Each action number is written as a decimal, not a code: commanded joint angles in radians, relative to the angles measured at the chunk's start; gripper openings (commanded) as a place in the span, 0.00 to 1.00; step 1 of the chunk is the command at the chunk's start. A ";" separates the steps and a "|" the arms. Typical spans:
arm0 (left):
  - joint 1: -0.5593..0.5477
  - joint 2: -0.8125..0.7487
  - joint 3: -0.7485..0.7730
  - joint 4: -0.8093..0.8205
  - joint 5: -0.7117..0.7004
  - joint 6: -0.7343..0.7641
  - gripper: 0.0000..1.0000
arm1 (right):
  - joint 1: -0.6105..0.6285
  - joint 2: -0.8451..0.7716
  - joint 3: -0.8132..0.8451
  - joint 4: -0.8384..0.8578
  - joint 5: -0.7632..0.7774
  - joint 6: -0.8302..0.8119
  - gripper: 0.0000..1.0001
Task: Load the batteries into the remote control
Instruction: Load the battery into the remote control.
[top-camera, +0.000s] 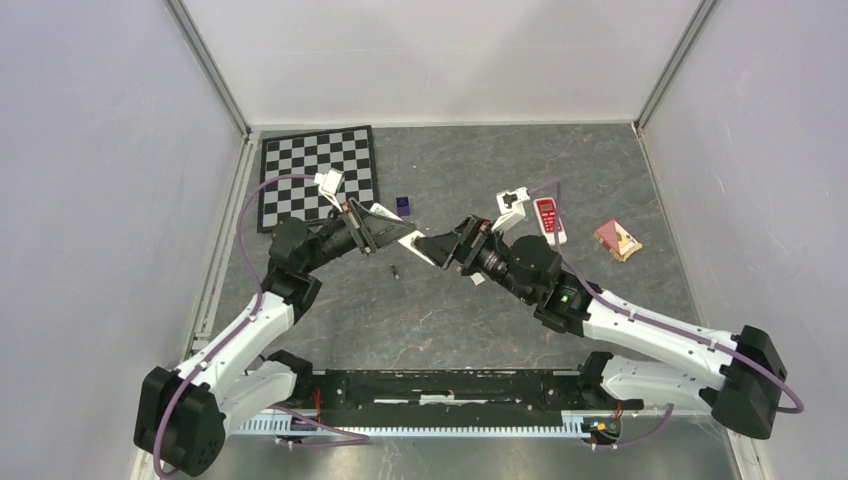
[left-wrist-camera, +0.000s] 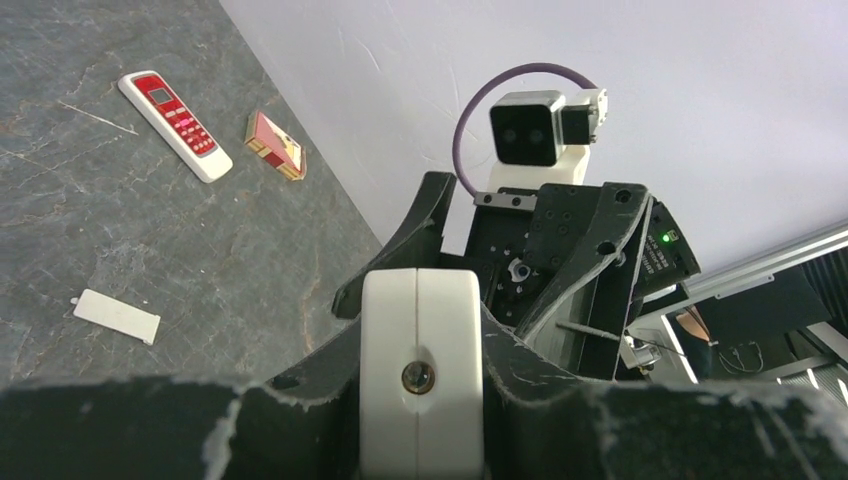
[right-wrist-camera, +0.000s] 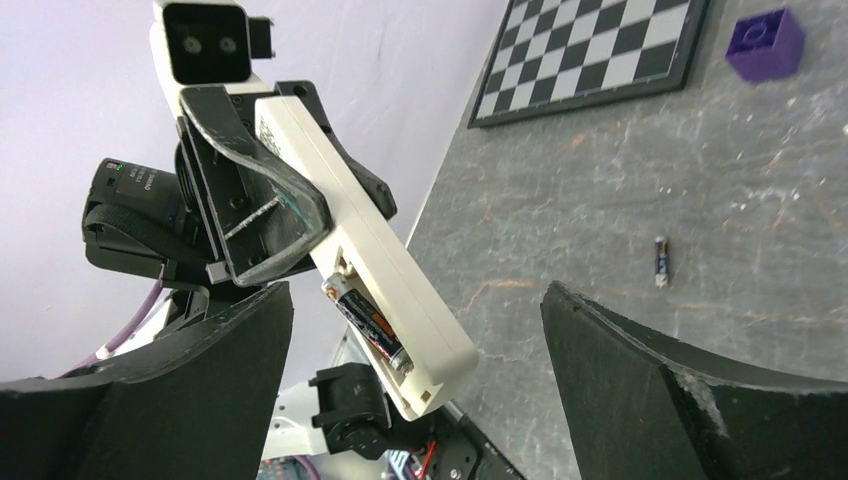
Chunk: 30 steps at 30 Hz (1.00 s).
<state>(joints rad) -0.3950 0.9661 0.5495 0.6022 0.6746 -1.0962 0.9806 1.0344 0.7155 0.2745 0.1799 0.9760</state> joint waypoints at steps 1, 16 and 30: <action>-0.005 0.002 0.004 0.060 -0.023 0.038 0.02 | -0.003 0.030 0.035 0.056 -0.051 0.108 0.98; -0.005 -0.017 0.011 0.059 0.006 0.055 0.02 | -0.011 0.098 0.063 0.102 -0.103 0.157 0.93; -0.004 -0.023 0.010 0.083 0.021 0.040 0.02 | -0.044 0.081 0.011 0.123 -0.137 0.218 0.70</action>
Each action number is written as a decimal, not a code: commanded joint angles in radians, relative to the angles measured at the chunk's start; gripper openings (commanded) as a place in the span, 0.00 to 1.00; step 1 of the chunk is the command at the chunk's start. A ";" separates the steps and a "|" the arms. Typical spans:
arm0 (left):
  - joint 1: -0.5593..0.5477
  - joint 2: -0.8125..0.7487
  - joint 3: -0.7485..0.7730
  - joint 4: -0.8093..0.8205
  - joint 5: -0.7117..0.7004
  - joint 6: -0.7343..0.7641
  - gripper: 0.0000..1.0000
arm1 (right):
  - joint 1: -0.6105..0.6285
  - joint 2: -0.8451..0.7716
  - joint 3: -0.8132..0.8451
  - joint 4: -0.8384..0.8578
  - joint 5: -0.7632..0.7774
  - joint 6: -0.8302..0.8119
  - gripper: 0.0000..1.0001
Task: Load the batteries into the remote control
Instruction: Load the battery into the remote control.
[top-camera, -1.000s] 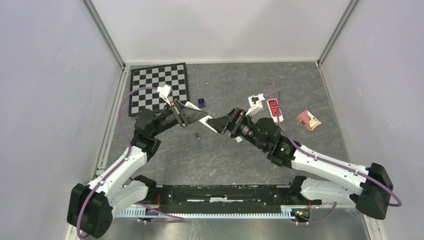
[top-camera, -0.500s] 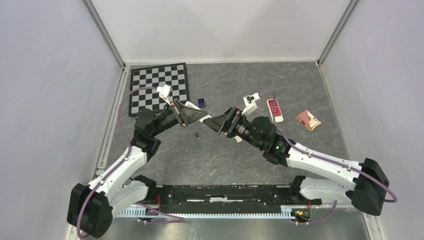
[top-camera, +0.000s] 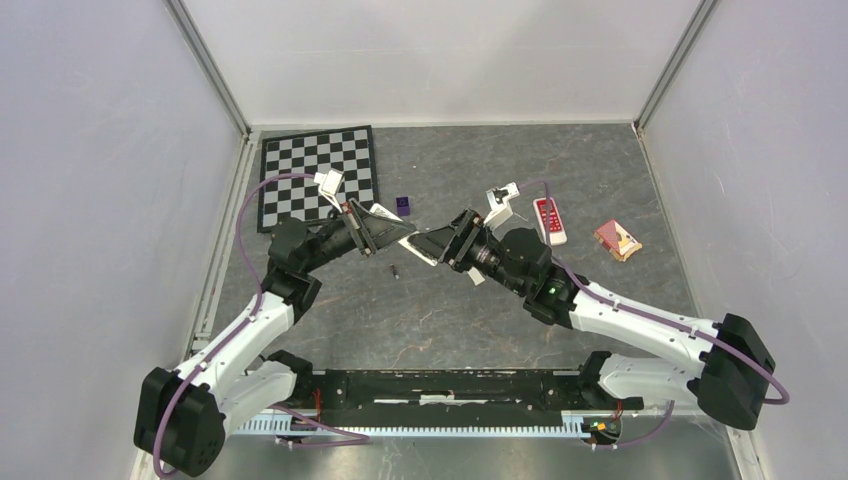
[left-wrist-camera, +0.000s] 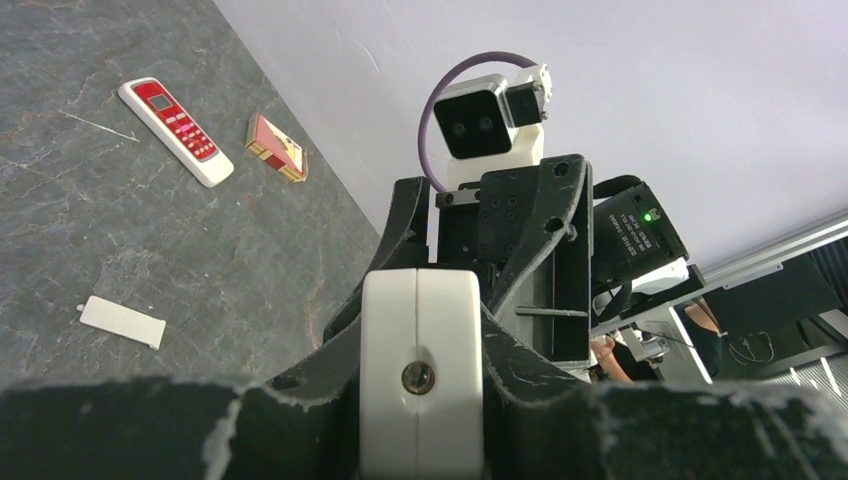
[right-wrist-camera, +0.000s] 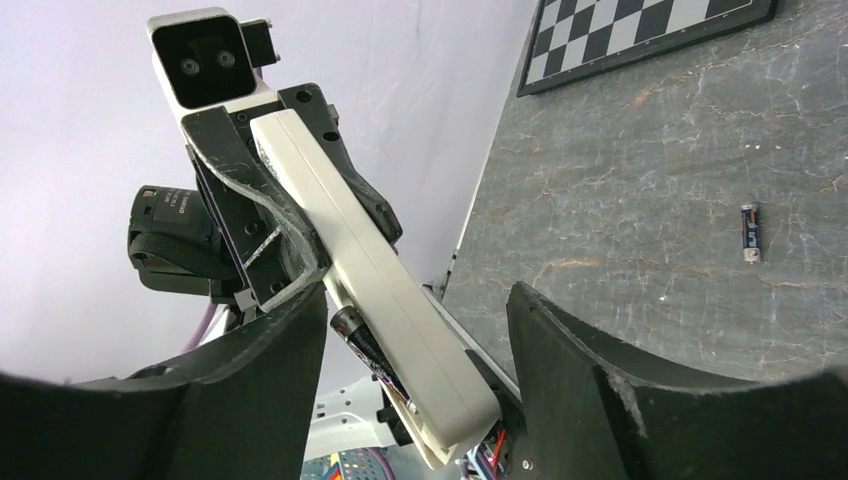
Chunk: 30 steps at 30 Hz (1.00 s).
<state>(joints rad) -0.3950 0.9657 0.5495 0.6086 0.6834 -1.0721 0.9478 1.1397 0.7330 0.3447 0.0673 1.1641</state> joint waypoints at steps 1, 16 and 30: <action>-0.005 -0.022 0.010 0.080 0.011 0.014 0.02 | -0.013 -0.025 -0.010 0.056 -0.028 0.030 0.68; -0.005 -0.025 0.008 0.094 -0.014 -0.034 0.02 | -0.017 -0.040 -0.041 0.080 -0.048 -0.003 0.48; -0.004 -0.054 0.078 -0.093 -0.039 -0.063 0.02 | -0.019 -0.034 -0.043 0.079 -0.064 -0.237 0.50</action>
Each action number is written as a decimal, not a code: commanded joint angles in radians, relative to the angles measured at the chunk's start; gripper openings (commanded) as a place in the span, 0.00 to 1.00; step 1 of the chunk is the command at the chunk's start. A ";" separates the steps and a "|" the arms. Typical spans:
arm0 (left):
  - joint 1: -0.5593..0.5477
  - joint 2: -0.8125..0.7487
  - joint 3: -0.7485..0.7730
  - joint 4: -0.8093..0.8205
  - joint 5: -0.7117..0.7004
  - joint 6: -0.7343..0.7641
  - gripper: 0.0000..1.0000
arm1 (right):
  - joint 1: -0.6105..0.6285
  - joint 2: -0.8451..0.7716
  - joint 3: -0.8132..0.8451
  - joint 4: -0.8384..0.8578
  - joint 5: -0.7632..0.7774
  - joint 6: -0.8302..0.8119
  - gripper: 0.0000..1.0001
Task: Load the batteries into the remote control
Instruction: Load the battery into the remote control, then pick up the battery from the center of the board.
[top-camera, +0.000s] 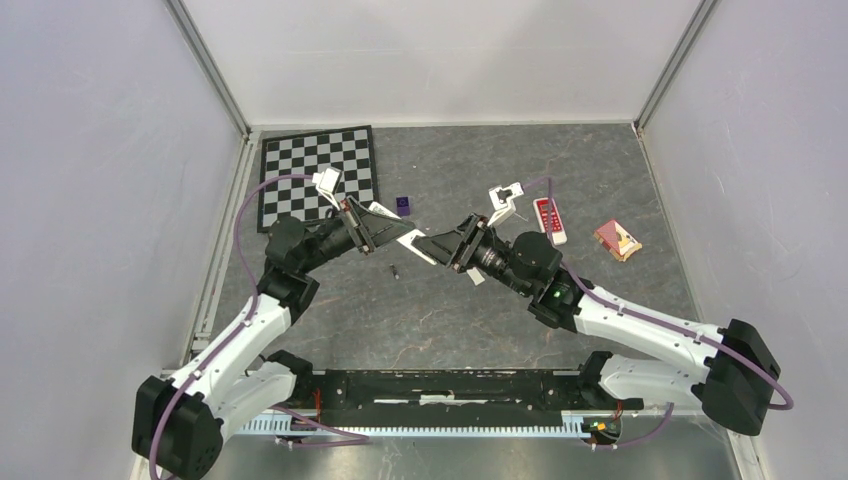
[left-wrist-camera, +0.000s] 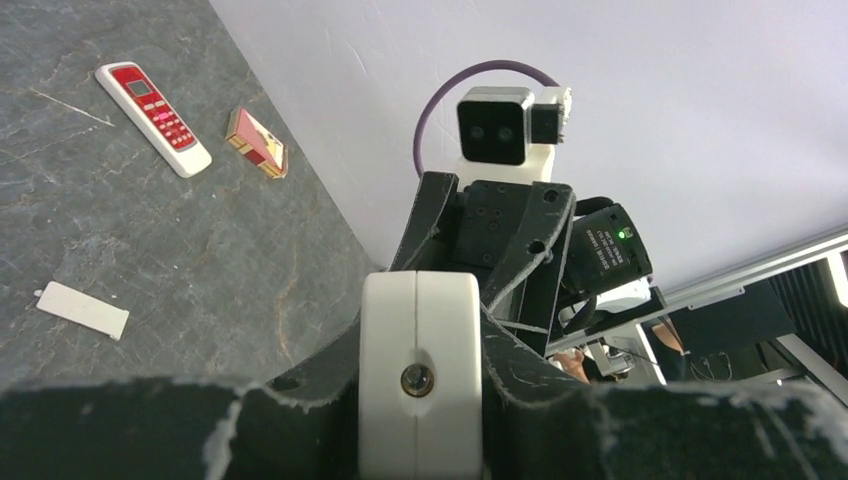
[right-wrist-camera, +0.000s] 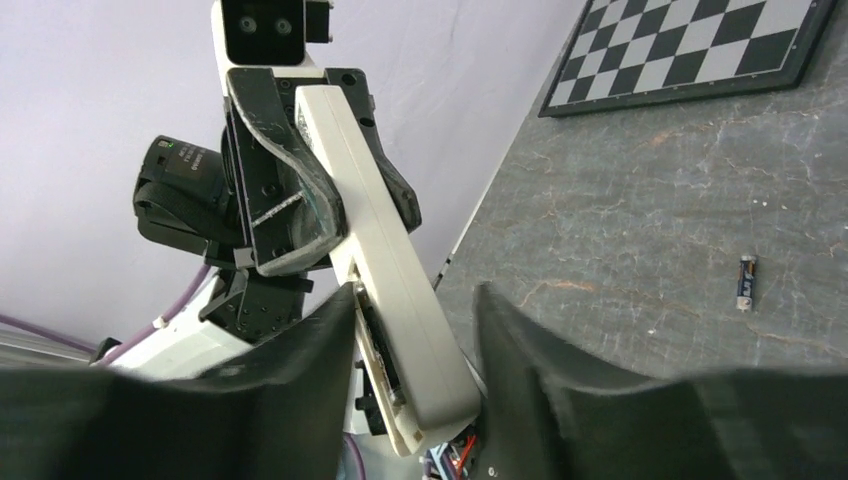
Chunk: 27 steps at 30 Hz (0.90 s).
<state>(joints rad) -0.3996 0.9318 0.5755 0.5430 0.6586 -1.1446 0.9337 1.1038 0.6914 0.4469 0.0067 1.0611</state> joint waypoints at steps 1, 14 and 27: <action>0.002 -0.019 0.052 -0.038 -0.014 0.012 0.02 | -0.008 0.007 0.003 -0.025 -0.029 -0.146 0.59; 0.077 -0.087 0.090 -0.598 -0.253 0.288 0.02 | -0.080 -0.026 -0.015 -0.030 -0.090 -0.249 0.95; 0.105 -0.245 0.164 -1.061 -0.913 0.384 0.02 | 0.082 0.398 0.200 -0.268 0.193 -0.584 0.65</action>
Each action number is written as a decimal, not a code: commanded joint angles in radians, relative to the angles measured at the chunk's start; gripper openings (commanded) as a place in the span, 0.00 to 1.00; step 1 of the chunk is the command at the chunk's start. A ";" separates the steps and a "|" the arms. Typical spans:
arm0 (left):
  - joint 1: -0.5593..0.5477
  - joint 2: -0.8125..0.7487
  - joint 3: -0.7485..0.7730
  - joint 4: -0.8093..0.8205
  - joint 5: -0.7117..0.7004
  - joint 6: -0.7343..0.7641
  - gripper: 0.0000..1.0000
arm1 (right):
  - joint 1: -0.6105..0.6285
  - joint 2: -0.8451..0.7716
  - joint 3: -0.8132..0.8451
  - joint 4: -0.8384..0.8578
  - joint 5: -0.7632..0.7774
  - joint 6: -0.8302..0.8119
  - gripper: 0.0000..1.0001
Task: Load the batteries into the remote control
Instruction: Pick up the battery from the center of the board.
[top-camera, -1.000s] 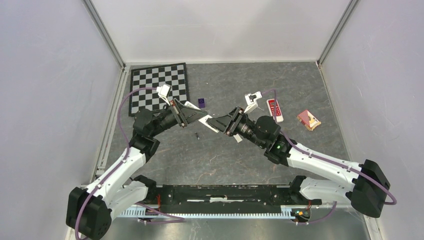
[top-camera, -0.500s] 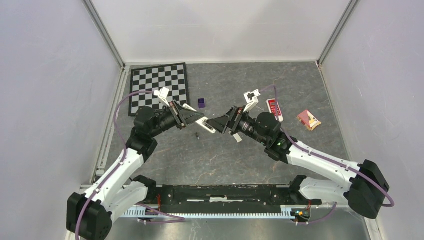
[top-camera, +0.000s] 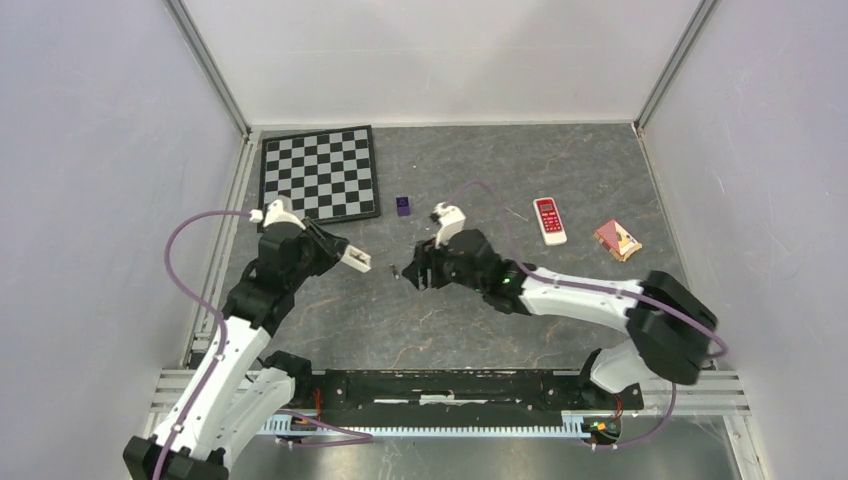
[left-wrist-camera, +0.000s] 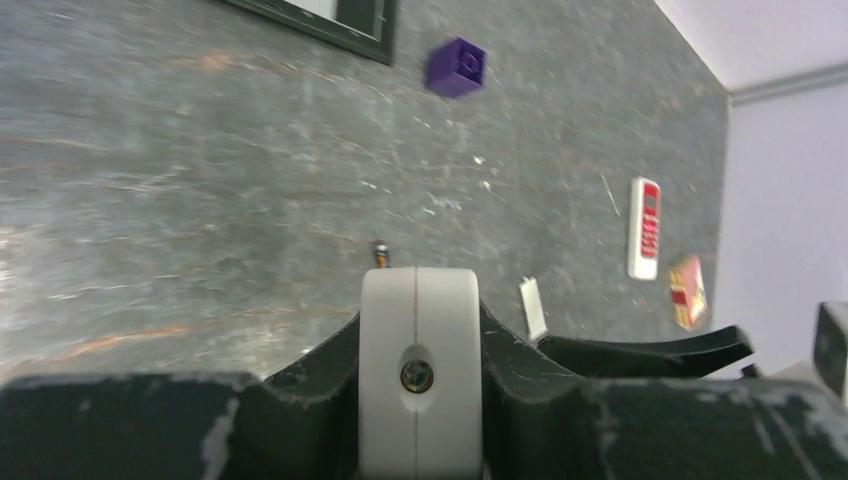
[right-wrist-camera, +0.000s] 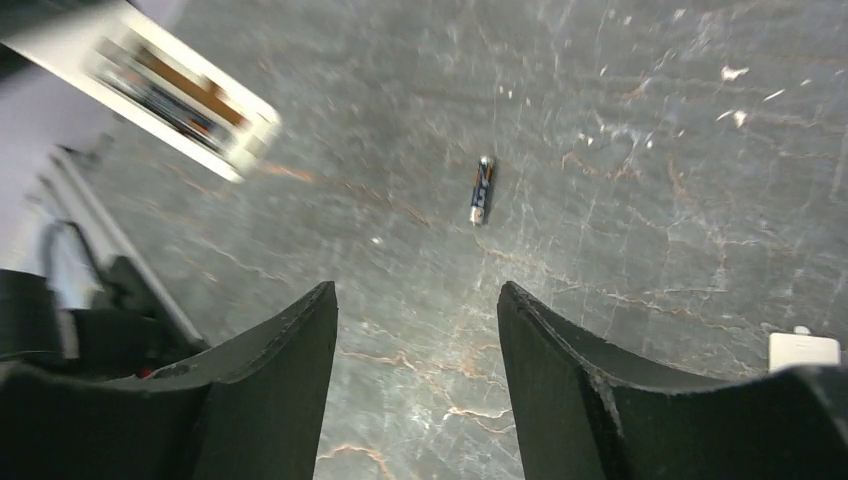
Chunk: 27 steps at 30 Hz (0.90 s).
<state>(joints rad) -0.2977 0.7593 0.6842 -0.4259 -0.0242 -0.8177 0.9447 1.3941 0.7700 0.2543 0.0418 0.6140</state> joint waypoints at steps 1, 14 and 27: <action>0.003 -0.088 0.058 -0.102 -0.252 0.055 0.02 | 0.089 0.152 0.152 -0.085 0.178 -0.157 0.64; 0.003 -0.112 0.061 -0.097 -0.281 0.066 0.02 | 0.144 0.500 0.390 -0.167 0.277 -0.207 0.53; 0.003 -0.102 0.041 -0.080 -0.257 0.069 0.02 | 0.136 0.591 0.414 -0.176 0.295 -0.152 0.36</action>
<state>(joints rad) -0.2977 0.6659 0.7097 -0.5472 -0.2790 -0.7856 1.0882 1.9808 1.1744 0.0692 0.3111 0.4244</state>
